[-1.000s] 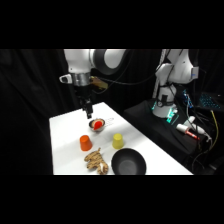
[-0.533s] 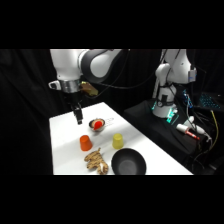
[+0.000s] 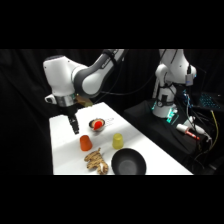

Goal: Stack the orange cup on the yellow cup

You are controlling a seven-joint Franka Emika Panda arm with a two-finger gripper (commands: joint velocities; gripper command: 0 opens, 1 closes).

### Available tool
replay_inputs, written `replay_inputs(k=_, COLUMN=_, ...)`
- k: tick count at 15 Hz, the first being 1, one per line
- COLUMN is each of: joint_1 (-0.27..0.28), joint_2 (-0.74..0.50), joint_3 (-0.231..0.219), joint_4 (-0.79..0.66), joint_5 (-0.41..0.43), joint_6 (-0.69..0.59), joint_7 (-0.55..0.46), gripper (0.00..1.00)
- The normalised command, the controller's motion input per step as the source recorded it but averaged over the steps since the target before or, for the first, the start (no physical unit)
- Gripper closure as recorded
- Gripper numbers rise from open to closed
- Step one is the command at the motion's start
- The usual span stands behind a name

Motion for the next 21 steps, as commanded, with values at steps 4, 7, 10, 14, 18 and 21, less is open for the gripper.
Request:
replay_inputs(k=4, joint_1=-0.033, joint_2=0.19, joint_3=0.056, joint_4=0.21, joint_5=0.002, joint_6=-0.02, joint_7=-0.01, gripper=0.0)
replay_inputs(k=7, joint_1=-0.035, joint_2=0.12, joint_3=0.068, joint_4=0.08, joint_5=0.023, joint_6=0.04, joint_7=-0.02, gripper=0.0)
replay_inputs(k=10, joint_1=-0.028, joint_2=0.09, joint_3=0.066, joint_4=0.02, joint_5=0.032, joint_6=0.09, joint_7=-0.01, gripper=0.0)
replay_inputs(k=14, joint_1=-0.025, joint_2=0.07, joint_3=0.06, joint_4=-0.03, joint_5=0.041, joint_6=0.14, joint_7=-0.01, gripper=0.0)
replay_inputs(k=18, joint_1=-0.021, joint_2=0.03, joint_3=0.04, joint_4=-0.09, joint_5=0.029, joint_6=0.19, joint_7=-0.01, gripper=0.0)
replay_inputs(k=21, joint_1=-0.019, joint_2=-0.02, joint_3=0.028, joint_4=-0.13, joint_5=0.016, joint_6=0.19, joint_7=0.0, gripper=0.08)
